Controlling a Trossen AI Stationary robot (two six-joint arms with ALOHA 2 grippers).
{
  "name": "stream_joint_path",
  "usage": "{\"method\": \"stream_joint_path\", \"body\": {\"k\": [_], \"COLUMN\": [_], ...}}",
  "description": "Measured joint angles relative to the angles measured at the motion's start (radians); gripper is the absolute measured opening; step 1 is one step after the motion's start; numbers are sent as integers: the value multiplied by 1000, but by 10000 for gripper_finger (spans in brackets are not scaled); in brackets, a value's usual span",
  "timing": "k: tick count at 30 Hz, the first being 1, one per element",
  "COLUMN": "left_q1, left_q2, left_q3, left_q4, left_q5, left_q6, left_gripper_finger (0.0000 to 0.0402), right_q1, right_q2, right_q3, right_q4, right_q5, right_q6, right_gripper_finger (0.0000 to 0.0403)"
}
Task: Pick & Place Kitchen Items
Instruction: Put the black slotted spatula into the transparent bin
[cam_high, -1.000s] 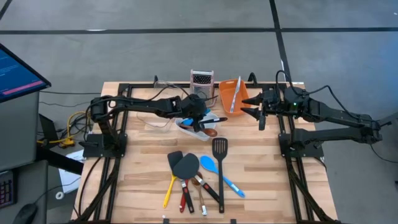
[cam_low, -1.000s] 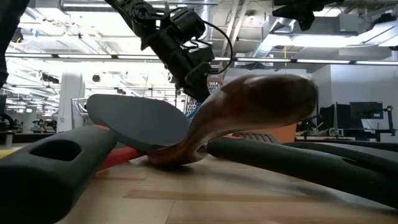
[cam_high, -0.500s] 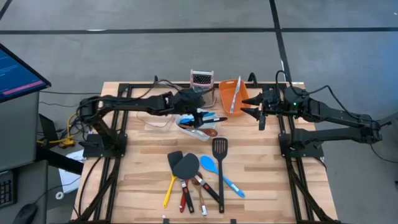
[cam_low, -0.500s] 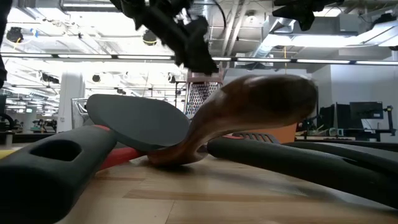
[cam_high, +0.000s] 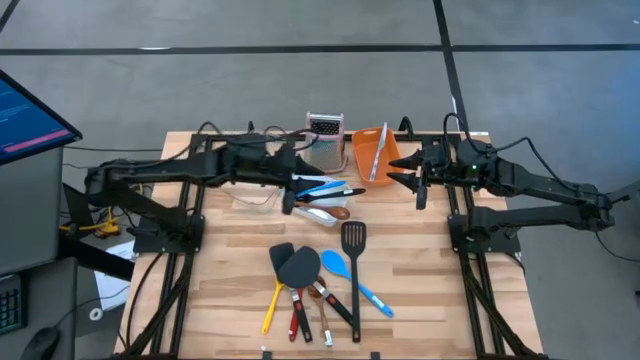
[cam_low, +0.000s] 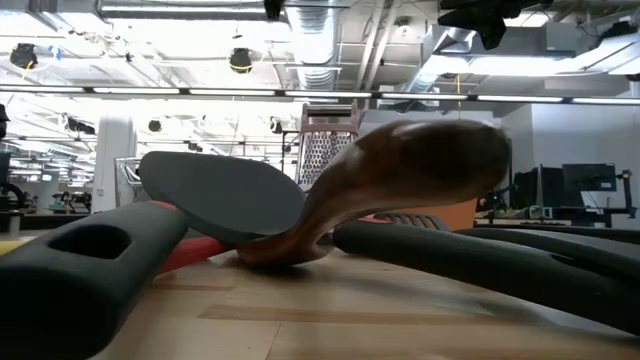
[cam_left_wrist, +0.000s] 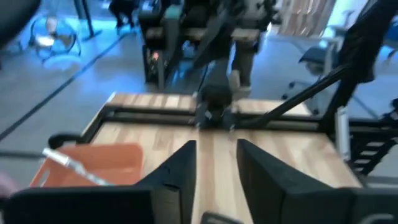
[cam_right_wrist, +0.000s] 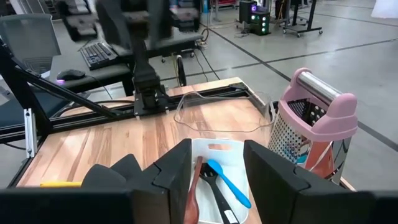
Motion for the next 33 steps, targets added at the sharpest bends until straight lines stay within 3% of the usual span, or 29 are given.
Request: {"method": "stream_joint_path", "body": {"k": [19,26,33], "left_q1": [-143,-227,-258], "left_q2": [-222,-298,-353], "left_q3": [0,0,-33], "left_q4": [2,-48,-146], "left_q5": [-28,-165,-253], "left_q6": [23,100,76], "left_gripper_finger": [3,1,1], "right_q1": [0,0,20], "right_q2": [0,0,19], "right_q3": [0,0,1], "right_q4": [3,8,8], "right_q5": [-3,0,0], "right_q6": [53,79,157], "right_gripper_finger": [119,107,58]}}
